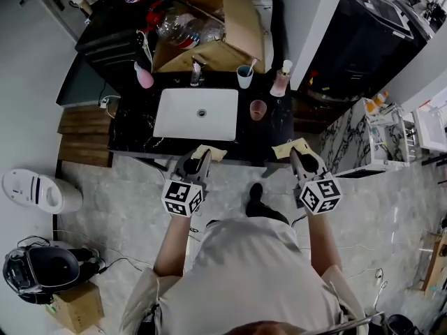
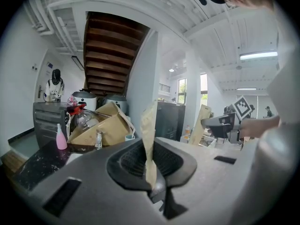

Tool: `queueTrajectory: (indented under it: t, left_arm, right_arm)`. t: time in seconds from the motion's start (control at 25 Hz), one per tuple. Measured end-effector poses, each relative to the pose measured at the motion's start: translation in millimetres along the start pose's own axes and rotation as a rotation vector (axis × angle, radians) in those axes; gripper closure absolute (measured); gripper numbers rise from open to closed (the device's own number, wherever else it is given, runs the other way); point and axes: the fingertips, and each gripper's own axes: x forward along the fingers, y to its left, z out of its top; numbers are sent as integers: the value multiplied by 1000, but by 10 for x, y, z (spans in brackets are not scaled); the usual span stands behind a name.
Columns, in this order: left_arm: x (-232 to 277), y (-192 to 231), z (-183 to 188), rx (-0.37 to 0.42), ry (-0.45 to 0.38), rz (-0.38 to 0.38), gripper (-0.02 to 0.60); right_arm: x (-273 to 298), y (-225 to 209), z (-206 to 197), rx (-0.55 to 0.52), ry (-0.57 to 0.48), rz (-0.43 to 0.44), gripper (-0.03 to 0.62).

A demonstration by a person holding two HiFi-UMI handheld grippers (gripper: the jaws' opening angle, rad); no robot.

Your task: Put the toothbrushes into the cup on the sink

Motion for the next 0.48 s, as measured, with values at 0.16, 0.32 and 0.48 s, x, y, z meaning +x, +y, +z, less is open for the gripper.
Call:
queueTrajectory:
  t: [0.16,0.32,0.48]
  left_arm:
    - [295,86,49,-8,13,9,548]
    - [585,151,101,-13,25,24,548]
    - [855,240,171,-23,33,48,548]
  right_arm:
    - [245,-229,34,10,15,12,520]
    - [475,-461,55,27,32,29,520]
    - [727,-672,104,34,51,58,520]
